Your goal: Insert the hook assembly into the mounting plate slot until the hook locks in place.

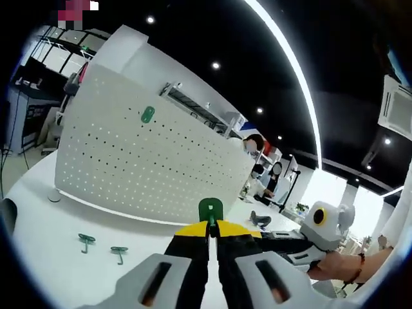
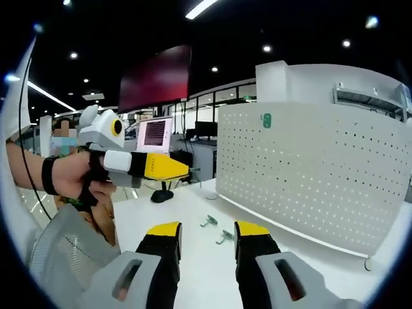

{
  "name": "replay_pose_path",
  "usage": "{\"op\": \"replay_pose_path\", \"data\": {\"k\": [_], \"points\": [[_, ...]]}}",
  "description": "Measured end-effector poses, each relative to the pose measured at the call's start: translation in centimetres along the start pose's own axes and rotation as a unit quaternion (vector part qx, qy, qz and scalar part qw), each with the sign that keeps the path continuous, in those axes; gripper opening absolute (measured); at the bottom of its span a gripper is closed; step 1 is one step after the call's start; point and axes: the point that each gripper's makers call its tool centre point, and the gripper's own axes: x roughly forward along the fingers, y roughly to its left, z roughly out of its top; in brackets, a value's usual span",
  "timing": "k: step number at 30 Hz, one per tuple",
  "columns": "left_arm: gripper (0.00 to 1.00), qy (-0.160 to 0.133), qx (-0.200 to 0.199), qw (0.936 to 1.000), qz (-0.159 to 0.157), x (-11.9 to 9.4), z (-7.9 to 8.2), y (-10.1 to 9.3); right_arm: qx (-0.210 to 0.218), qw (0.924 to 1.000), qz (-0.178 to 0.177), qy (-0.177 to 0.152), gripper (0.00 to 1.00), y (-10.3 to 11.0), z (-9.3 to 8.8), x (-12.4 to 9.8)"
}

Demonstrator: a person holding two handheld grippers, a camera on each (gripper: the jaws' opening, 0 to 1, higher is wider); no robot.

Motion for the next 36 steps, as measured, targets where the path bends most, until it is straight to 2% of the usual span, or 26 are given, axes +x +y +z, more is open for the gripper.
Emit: {"op": "replay_pose_path", "data": {"k": [2, 4, 7, 11, 17, 23, 33, 36], "points": [[0.03, -0.003, 0.005, 1.0, 0.004, 0.3, 0.2, 0.1, -0.001, 1.0, -0.009, 0.0, 0.41, -0.5, 0.0, -0.3], [0.03, 0.002, 0.028, 0.9995, 0.014, 0.6, 0.3, 0.3, 0.0, 0.9999, -0.014, 0.003, 0.43, -0.9, -0.2, -0.6], [0.03, -0.001, 0.041, 0.9989, 0.023, 1.1, 0.6, 0.3, -0.002, 0.9998, -0.021, 0.005, 0.45, -1.6, -0.6, -1.3], [0.03, 0.008, 0.055, 0.9983, 0.018, 1.6, 0.6, -0.1, 0.005, 0.9995, -0.029, 0.008, 0.46, -2.2, -1.0, -2.1], [0.03, 0.001, 0.079, 0.9967, 0.018, 2.2, 0.9, -0.3, 0.01, 0.9994, -0.033, 0.007, 0.47, -2.3, -1.4, -2.7], [0.03, 0.001, 0.075, 0.9969, 0.022, 2.6, 0.8, -0.2, 0.017, 0.9992, -0.037, 0.007, 0.48, -2.4, -1.8, -3.1], [0.03, 0.0, 0.087, 0.9956, 0.035, 3.3, 0.8, 0.1, 0.023, 0.9983, -0.05, 0.015, 0.61, -2.7, -2.7, -4.0], [0.03, 0.001, 0.091, 0.9952, 0.037, 3.5, 1.1, 0.1, 0.027, 0.9979, -0.052, 0.027, 0.63, -2.7, -3.4, -4.1]]}}
